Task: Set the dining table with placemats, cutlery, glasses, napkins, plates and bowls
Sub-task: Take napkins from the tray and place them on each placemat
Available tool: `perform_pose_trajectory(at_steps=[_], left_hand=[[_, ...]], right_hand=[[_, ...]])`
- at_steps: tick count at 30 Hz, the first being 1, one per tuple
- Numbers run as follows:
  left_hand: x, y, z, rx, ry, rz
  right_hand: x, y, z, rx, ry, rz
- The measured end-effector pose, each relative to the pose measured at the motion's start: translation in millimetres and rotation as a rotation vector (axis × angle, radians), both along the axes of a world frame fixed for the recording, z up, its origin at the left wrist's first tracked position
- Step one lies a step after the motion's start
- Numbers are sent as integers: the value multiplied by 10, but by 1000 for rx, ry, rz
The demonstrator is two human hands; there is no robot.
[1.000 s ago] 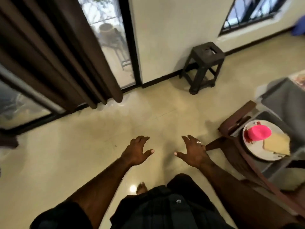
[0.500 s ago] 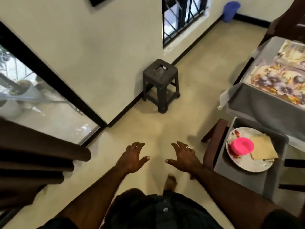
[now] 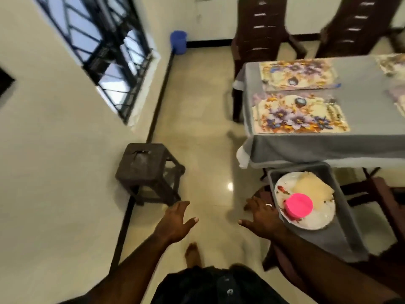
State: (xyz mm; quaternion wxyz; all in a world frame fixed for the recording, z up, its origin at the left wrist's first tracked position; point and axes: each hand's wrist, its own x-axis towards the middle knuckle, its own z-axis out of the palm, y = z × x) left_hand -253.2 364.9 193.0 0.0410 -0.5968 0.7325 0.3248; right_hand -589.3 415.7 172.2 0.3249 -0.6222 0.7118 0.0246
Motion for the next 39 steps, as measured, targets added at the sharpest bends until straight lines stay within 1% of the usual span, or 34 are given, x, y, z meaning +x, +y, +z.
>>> perform_pose_trajectory(at_steps=[3, 6, 10, 12, 14, 17, 22, 23, 25, 28, 29, 30, 32, 33, 35, 39], left_hand=[[-339, -628, -6, 47, -40, -271], [-790, -1125, -4, 73, -51, -480], [-1612, -1603, -13, 85, -57, -692], [-2081, -1783, -35, 93, -70, -792], [-2520, -1911, -88, 111, -93, -854], [-3095, -2048, -219, 132, -150, -928], [-3994, -2209, -563, 166, -166, -1000], [-4181, -2237, -692, 178, -180, -1006], [-4518, -2263, -932, 189, -187, -1047], [-5047, -2281, -1342, 204, -202, -1116], [-5289, -2262, -1656, 213, -196, -1149], [-5496, -2251, -1821, 202, -192, -1181], [-5791, -2261, -1846, 133, -180, -1239], [-5961, -2245, -2051, 104, -179, -1289], [-6248, -2234, -2355, -20, -175, -1405], [-6617, -2166, -2729, -270, -169, -1537]], right_hand=[[-170, -16, -46, -37, 7, -193], [-301, 58, -127, -43, -12, -354], [-583, 143, -176, 6, -35, -658], [-812, 138, -260, -24, -75, -810], [-1060, 81, -377, -69, -86, -902], [-1403, -39, -588, -71, -110, -1008], [-2102, -276, -996, -40, -161, -1108], [-2262, -316, -1073, -1, -174, -1134], [-2532, -383, -1240, 21, -181, -1176], [-2854, -414, -1588, 59, -242, -1270], [-2987, -393, -1870, 88, -270, -1316], [-3093, -391, -2024, 85, -279, -1354], [-3188, -428, -2060, 59, -300, -1390], [-3261, -452, -2220, 62, -320, -1421], [-3393, -528, -2497, 51, -349, -1459], [-3481, -635, -2872, -10, -349, -1556]])
